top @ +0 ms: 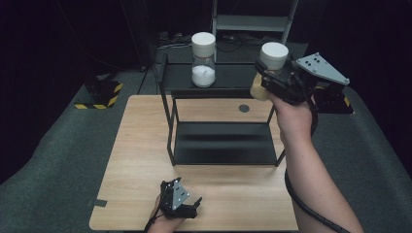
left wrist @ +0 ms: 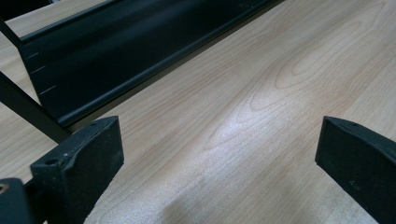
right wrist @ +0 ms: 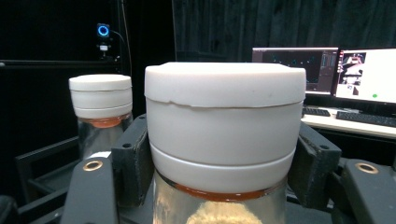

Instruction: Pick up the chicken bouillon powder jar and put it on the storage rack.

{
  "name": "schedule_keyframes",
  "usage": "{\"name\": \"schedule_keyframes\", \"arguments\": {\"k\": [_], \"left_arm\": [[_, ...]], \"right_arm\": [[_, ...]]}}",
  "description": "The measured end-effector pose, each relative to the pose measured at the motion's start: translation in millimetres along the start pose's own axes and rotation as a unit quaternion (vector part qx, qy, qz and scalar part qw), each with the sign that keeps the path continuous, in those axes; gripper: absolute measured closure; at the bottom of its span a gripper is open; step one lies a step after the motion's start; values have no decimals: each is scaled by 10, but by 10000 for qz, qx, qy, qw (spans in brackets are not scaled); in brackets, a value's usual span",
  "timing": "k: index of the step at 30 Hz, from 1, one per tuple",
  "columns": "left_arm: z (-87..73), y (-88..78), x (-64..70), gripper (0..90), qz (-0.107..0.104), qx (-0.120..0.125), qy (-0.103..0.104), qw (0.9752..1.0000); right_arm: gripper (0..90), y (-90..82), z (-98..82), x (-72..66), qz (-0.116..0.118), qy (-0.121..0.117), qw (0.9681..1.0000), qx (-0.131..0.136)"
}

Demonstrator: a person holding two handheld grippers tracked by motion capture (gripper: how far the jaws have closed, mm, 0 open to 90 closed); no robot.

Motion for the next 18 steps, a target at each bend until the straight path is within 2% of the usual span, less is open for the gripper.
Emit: {"name": "schedule_keyframes", "arguments": {"k": [18], "left_arm": [[-5,-7,-11,13,-29,27,-23,10000]], "right_arm": [[339,368,9,-31,-149,10,9999,-69]]}}
Point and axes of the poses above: each handheld gripper's, and its own axes: y roughly forward along the jaws, z roughly out of its top, x roughly to its right, the point moved 9 cm from there along y, roughly forward along the jaws, and after that the axes turned 5 degrees about x, right-handed, at the moved point
